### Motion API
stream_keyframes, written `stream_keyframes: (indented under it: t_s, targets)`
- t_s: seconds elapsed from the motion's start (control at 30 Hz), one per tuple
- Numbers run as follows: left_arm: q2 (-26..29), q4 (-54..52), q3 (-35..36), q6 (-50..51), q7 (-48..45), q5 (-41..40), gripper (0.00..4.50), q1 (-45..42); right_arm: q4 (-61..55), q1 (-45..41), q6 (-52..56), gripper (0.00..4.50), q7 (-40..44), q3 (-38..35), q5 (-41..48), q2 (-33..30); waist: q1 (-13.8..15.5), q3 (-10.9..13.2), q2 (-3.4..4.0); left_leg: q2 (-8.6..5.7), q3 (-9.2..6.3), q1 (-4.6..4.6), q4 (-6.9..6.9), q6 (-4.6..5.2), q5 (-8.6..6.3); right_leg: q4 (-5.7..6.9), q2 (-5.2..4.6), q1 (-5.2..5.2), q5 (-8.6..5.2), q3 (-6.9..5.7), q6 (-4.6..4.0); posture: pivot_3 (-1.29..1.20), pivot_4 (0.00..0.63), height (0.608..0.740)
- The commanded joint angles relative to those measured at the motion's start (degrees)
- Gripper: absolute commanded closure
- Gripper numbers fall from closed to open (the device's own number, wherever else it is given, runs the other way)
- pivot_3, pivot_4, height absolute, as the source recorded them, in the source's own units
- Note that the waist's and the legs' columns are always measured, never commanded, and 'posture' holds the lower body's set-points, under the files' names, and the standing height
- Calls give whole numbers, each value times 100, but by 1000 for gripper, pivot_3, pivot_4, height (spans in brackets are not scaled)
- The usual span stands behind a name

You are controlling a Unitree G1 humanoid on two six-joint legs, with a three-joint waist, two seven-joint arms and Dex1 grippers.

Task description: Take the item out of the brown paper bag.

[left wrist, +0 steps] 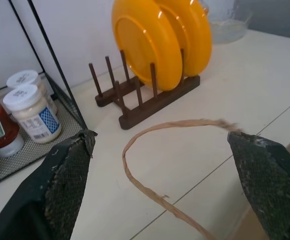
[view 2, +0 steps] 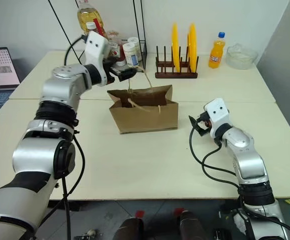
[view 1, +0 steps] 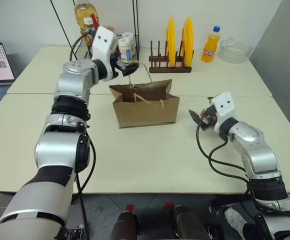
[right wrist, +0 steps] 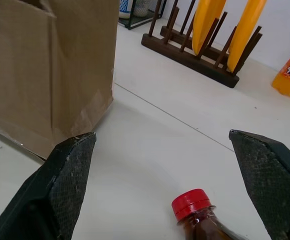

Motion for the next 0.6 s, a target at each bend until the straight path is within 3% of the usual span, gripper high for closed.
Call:
stream_keyframes:
  t_s: [0.03,0.13,0.27,0.43,0.6]
  targets:
    - [410,-1888,332,944,-373,-617,13,735,-500,118,146,0,38,-169,176,0,-37,0,0,2,0,1,0,-1,0,8,0,-1,-1,1,-1,0,150,740]
    - [675,-3042,770,1595,-299,-1096,13,1423,-670,232,269,0,95,-225,318,13,-76,0,0,2,-8,0,4,-2,1,21,0,-2,-2,-2,-3,0,150,740]
    - [643,-4114,1570,1817,751,-1122,13,2415,-1054,660,227,0,-310,-424,344,291,-73,-1,1,2,-8,1,8,-2,2,20,-1,-1,-2,-1,-3,0,150,740]
    - [147,-5698,1926,1682,1761,-828,13,4531,-1535,1218,309,0,-855,-412,269,853,-69,-8,10,2,-2,8,6,-1,2,24,-5,2,-2,5,-3,0,150,740]
    - [-712,-6650,1658,1330,2400,-579,13,6577,-1624,1597,173,0,-1236,-325,28,1130,-20,-11,5,3,-1,7,7,-2,2,19,-6,2,-2,6,-3,0,150,740]
